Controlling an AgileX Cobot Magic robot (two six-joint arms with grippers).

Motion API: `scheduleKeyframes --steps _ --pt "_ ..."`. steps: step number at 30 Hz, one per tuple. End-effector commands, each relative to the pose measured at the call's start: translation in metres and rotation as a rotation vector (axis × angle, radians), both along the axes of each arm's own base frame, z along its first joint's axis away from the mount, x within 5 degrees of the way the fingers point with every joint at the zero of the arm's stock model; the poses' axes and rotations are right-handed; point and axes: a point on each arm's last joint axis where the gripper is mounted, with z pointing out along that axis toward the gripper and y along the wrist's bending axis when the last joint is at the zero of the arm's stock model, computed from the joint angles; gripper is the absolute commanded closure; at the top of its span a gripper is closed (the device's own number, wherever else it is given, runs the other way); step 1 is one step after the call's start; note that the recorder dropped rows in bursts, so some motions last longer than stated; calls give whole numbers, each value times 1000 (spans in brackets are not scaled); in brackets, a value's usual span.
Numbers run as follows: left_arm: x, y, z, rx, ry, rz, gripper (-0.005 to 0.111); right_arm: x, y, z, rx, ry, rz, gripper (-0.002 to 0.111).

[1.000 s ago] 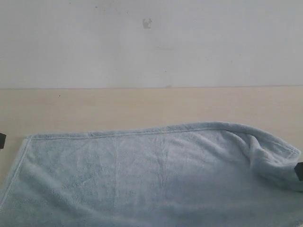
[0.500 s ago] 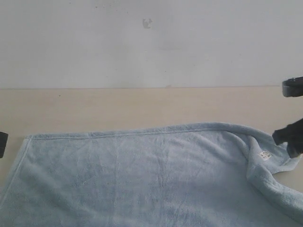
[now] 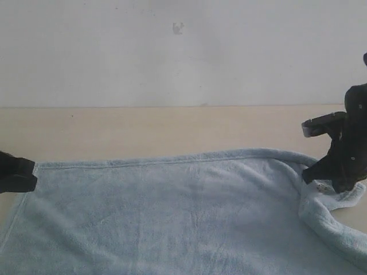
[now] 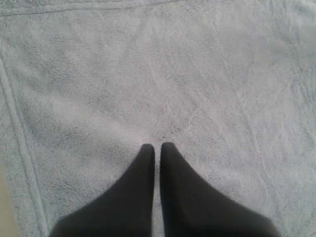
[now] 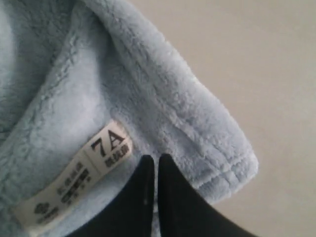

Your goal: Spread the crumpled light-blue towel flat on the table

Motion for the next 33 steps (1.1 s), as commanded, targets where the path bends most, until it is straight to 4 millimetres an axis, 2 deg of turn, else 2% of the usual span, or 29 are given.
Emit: scheduleKeyframes --steps 1,6,9,10,13,16,18,20,24,27,33 --pt "1 -1 1 -7 0 -10 103 16 -5 -17 -51 -3 9 106" --pt "1 -1 1 -7 2 -11 103 44 -12 -31 -78 37 -13 106" --pt "1 -1 1 -8 3 -12 103 70 -29 -31 -88 12 -58 106" --pt "1 -1 1 -7 3 -13 103 86 -48 -25 -92 -29 -98 106" --pt "1 -1 1 -1 0 -22 103 109 -72 -9 -79 -73 -150 106" --pt "3 0 1 12 -19 -12 103 119 -83 9 -34 -70 -147 106" --pt "5 1 2 32 -45 -14 102 123 -85 23 -5 -127 -169 106" --pt "7 3 3 52 -71 -9 96 127 -80 44 56 -220 -183 106" --pt "12 8 5 88 -134 38 72 121 -63 84 219 -278 -120 106" --pt "12 8 5 84 -132 39 59 101 -58 95 245 -188 -112 106" --pt "17 10 1 90 -139 64 57 49 -54 120 227 -214 -122 106"
